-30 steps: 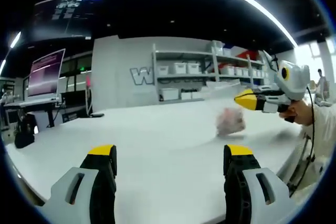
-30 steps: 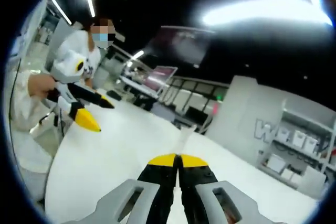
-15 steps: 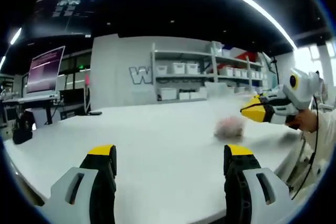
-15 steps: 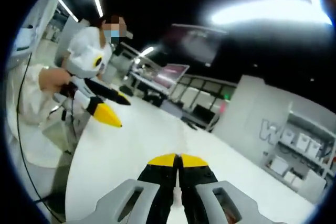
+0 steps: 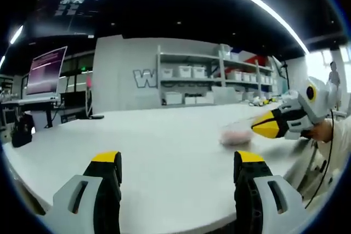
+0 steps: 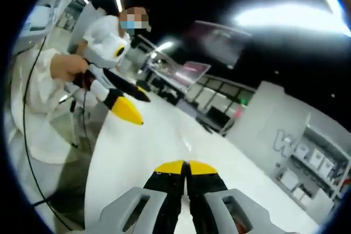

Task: Open the resealable bag by pulling the two sides of the seal apart until the entire bag opening is separated and visibly accessible.

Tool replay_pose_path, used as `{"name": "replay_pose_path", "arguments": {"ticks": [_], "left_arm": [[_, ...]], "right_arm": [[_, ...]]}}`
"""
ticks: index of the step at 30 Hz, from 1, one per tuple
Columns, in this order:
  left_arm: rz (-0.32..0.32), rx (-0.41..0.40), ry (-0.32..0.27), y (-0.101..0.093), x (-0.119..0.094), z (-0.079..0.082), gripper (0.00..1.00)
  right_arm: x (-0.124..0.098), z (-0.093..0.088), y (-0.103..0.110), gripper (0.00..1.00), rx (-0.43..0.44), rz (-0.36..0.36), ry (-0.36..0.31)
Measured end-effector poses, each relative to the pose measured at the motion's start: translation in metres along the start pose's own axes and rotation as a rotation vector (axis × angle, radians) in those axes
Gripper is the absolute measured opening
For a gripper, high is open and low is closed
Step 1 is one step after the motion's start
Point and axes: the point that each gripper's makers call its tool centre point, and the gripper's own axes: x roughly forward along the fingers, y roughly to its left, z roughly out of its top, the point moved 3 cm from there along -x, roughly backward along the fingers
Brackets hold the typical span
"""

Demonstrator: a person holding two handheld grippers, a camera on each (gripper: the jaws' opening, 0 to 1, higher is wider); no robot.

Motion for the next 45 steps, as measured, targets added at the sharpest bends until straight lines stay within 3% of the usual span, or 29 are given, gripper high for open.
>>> {"name": "replay_pose_path", "arguments": {"ticks": [16,35,42,45], "left_arm": [[-0.024,-0.019,-0.004,-0.006,0.002,0.002,0.83],[-0.026,-0.031,-0.004,-0.006,0.001,0.000,0.83],[-0.023,-0.038,-0.015,-0.003,-0.001,0.002,0.83],[-0.021,-0.046,-0.015,-0.002,-0.002,0.001,0.83]], "right_arm": [[-0.002,-0.008,0.011,0.00,-0.005,0.043,0.052],[-0.014,0.000,0.029,0.03,-0.040,0.080,0.076],[-0.022,0.003,0.033,0.09,0.032,0.089,0.077],[-0.025,0.008,0.034,0.12,0.117,0.090,0.056]]}}
